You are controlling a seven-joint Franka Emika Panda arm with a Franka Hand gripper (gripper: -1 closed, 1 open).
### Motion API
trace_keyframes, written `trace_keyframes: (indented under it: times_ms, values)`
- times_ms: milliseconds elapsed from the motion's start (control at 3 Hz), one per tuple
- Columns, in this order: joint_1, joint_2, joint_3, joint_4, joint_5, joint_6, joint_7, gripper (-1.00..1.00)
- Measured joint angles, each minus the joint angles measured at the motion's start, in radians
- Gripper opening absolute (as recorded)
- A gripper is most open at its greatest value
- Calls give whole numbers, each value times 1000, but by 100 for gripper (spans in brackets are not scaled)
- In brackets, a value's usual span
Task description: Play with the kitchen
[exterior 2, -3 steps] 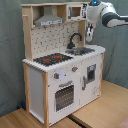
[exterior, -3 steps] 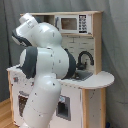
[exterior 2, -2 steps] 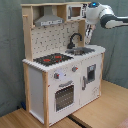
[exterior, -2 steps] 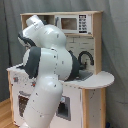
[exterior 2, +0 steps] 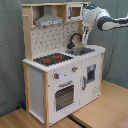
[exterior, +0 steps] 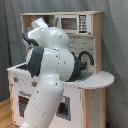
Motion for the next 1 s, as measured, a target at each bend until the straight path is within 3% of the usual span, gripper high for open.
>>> trace_keyframes:
  times_ms: [667,1000]
  values:
    - [94,7,-144,9,18,98,-95,100]
    - [126,28,-189,20,26,123,-174,100]
